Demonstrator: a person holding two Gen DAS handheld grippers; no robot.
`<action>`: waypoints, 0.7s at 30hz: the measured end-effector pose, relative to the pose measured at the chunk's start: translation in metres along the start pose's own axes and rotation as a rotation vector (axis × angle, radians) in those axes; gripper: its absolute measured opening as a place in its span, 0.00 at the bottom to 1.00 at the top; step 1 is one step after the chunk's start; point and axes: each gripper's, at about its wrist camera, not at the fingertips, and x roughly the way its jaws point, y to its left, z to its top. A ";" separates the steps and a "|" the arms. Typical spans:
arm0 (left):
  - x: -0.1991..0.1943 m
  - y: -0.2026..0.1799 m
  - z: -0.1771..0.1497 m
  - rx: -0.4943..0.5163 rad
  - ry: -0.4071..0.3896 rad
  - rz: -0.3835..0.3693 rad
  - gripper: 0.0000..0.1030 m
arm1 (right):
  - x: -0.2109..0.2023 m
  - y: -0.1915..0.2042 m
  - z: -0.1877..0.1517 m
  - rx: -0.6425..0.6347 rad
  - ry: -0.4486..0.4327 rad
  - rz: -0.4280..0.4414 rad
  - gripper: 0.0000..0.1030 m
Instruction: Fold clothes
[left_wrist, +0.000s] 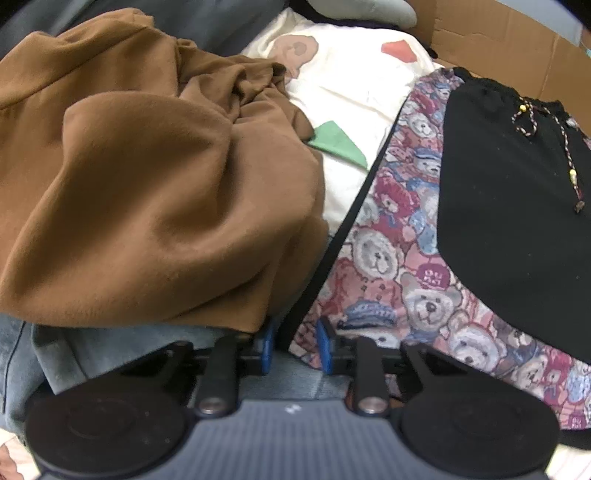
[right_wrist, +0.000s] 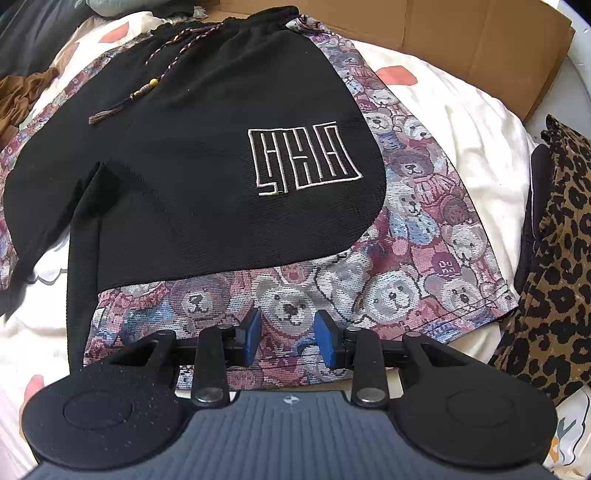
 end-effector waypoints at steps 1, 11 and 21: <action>0.000 0.001 0.000 0.003 -0.001 0.000 0.22 | 0.000 0.000 0.000 -0.001 0.000 0.000 0.37; -0.007 -0.004 -0.001 0.003 -0.004 -0.001 0.11 | 0.001 0.000 0.002 0.001 0.002 0.005 0.37; 0.004 -0.007 0.001 0.064 0.010 -0.017 0.18 | 0.003 0.001 0.005 0.002 0.013 0.024 0.39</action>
